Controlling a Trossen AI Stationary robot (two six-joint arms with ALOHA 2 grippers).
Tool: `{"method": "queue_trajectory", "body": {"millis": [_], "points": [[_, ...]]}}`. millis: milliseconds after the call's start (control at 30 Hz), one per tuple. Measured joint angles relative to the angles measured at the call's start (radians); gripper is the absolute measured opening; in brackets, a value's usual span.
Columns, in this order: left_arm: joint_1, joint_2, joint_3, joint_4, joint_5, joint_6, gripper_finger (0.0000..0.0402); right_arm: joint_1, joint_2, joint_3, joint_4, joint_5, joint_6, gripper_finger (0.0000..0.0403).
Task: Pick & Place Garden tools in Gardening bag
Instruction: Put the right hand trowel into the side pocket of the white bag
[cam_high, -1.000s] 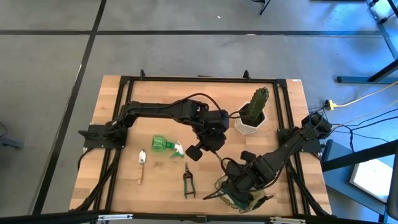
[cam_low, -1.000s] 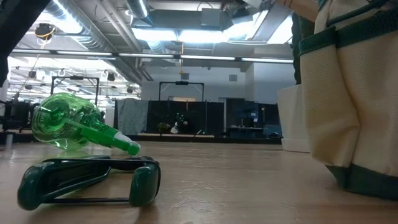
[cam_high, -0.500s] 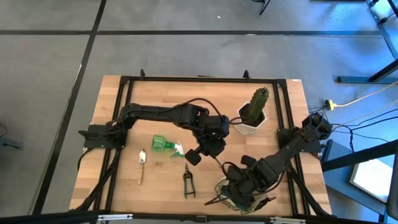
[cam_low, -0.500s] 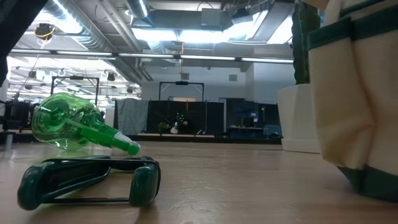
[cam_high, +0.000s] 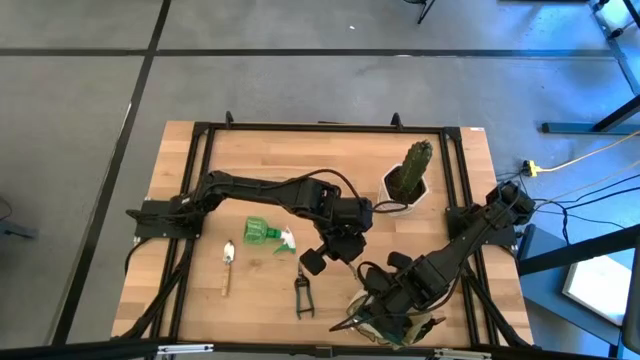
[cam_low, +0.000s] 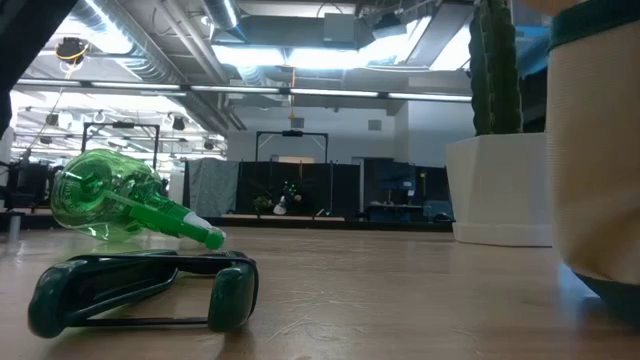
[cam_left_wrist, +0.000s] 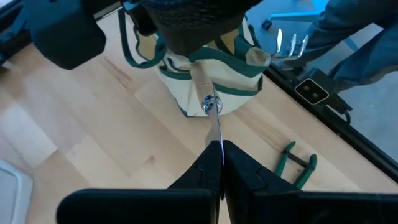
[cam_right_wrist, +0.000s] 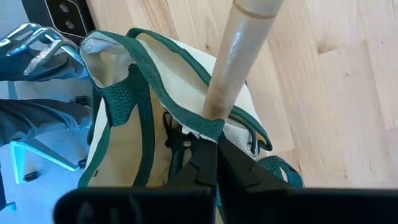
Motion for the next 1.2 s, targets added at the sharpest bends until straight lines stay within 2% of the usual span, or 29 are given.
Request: {"method": "queue_trajectory", "body": {"millis": [333,633,900,1200], "points": [[0.033,0.000,0.000,0.021,-0.064,-0.001,0.0001,0.008,0.000,0.000,0.015,0.002,0.000,0.0002],[0.019,-0.004,0.000,0.014,-0.002,0.000,0.0001,0.012,0.000,-0.003,0.021,-0.001,0.000,0.0002],[-0.019,-0.006,0.002,0.015,-0.006,0.000,0.0001,0.012,0.000,-0.037,0.041,-0.030,0.026,0.0002],[-0.019,-0.006,0.002,0.040,-0.048,0.001,0.0001,0.000,0.000,-0.037,0.056,0.001,0.026,0.0002]]}}
